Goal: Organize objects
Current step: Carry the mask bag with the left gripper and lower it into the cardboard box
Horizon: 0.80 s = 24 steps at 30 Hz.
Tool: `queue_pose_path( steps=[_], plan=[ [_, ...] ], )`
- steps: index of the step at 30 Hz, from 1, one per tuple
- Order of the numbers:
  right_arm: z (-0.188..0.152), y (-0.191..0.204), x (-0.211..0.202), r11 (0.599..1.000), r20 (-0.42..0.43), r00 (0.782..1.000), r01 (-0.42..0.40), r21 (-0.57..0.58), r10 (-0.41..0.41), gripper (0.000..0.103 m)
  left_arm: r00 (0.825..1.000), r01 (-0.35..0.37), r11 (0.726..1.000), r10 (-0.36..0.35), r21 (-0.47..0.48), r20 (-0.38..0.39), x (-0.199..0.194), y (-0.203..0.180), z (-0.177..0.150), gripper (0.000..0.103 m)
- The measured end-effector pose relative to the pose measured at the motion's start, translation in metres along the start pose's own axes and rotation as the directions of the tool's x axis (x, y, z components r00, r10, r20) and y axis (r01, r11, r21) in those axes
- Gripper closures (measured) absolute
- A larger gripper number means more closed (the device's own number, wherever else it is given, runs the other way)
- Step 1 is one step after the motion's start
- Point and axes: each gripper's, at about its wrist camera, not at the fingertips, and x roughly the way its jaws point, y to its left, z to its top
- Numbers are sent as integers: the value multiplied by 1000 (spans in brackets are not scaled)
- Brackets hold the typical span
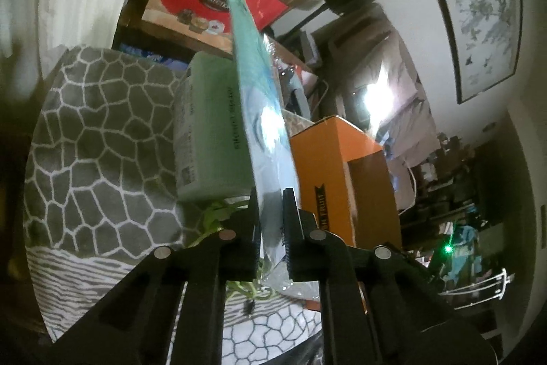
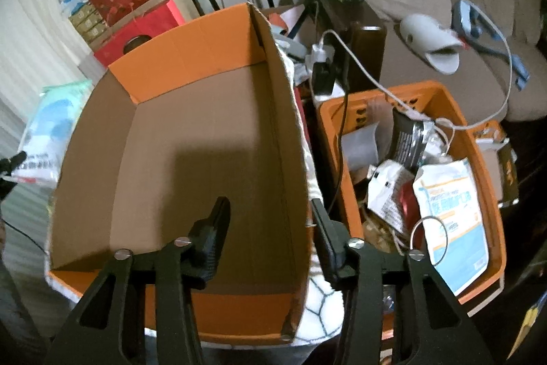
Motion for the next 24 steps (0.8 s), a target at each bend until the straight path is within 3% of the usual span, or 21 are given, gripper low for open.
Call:
queue_pose_path(
  steps=[4, 6, 12, 24],
  plan=[
    [4, -6, -5, 1000, -30, 1000, -3, -15, 2, 79, 1000, 2, 1000, -2, 17, 12, -2, -10, 0, 95],
    [5, -7, -6, 999, -38, 999, 14, -29, -15, 91, 1000, -13, 999, 13, 29, 12, 1, -14, -1, 95],
    [7, -8, -16, 998, -55, 999, -1, -66, -3, 94, 1000, -23, 999, 23, 24, 1, 6, -13, -3, 95],
    [5, 0, -15, 991, -49, 997, 53, -122, -59, 94, 998, -58, 997, 59, 48, -20, 18, -26, -5, 95]
  ],
)
